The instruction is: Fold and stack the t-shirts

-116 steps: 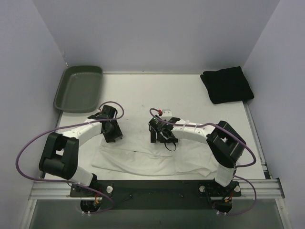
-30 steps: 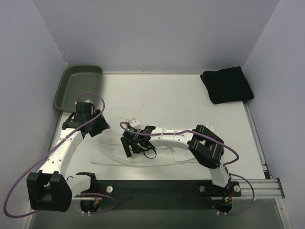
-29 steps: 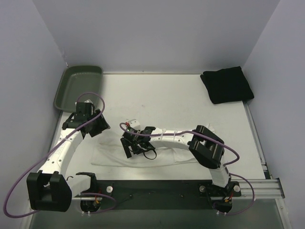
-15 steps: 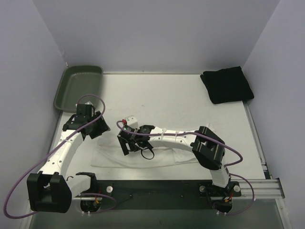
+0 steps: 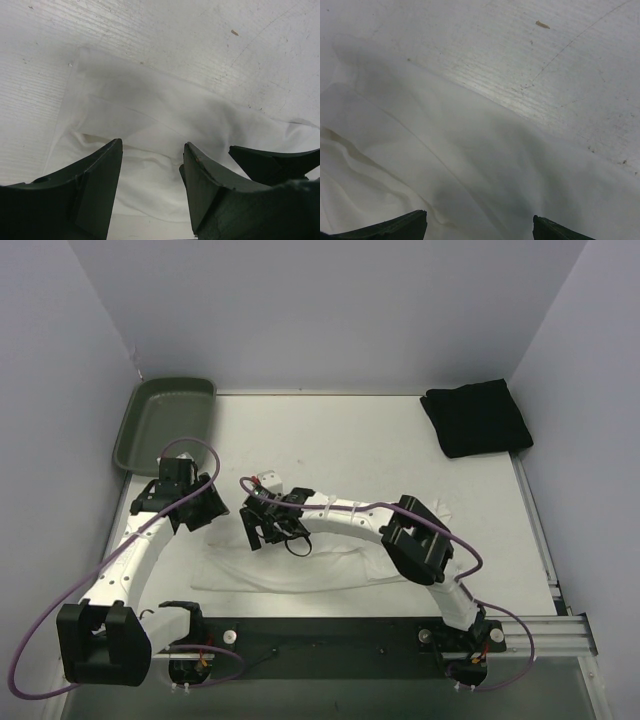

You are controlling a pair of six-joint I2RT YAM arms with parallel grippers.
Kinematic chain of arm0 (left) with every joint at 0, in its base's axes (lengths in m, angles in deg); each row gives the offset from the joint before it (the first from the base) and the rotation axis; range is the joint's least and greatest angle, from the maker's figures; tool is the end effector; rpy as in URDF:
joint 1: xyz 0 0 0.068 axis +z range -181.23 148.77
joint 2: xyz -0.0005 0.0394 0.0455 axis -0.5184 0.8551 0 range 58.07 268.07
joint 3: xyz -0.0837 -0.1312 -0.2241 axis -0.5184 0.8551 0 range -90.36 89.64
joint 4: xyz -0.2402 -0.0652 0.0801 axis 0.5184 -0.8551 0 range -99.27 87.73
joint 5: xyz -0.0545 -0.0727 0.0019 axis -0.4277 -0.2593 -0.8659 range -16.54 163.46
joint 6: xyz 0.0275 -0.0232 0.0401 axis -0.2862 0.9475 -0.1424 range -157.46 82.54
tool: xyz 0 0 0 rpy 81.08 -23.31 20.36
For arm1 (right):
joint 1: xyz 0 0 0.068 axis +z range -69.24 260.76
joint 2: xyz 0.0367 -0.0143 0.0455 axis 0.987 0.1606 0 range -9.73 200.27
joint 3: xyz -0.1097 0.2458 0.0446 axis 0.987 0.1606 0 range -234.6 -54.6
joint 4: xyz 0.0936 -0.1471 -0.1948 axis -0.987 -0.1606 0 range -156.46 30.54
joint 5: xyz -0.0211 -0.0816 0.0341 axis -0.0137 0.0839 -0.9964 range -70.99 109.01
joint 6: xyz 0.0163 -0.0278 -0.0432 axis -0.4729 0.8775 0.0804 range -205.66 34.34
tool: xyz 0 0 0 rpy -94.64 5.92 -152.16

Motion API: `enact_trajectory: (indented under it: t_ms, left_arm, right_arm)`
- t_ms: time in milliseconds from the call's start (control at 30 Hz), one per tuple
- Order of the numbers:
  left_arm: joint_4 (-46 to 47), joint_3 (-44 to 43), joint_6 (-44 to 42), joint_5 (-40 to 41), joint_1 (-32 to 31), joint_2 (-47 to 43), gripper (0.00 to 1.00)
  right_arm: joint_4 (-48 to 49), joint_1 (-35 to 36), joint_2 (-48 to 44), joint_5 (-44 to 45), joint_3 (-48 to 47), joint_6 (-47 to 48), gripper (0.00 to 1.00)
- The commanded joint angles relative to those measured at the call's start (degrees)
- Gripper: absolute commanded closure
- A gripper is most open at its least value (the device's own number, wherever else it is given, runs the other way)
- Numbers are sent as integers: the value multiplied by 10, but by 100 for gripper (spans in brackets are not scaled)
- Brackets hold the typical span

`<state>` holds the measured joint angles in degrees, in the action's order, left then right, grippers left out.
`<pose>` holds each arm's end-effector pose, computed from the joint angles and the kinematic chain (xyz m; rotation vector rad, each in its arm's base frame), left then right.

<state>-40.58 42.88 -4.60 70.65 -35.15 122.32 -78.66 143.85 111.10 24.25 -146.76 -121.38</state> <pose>0.2179 -0.0167 0.2444 -0.6240 2.4961 -0.3097 0.2167 0.4198 0.1942 -0.5525 2.4565 0.6614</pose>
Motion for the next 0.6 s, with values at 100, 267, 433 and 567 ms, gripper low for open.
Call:
enact_trajectory:
  t_ms: [100, 267, 433, 567]
  left_arm:
    - [6, -21, -10, 5, 9, -2, 38]
    - [11, -17, -6, 0, 9, -2, 38]
    - [14, -12, -3, -5, 9, -6, 38]
    - [13, -9, -1, -4, 9, -10, 38]
  right_arm:
    - [-3, 7, -8, -19, -1, -1, 14]
    - [4, 13, -18, -22, 20, -10, 14]
    - [11, 20, -29, -22, 44, -17, 14]
    - [15, 27, -36, -19, 52, -21, 14]
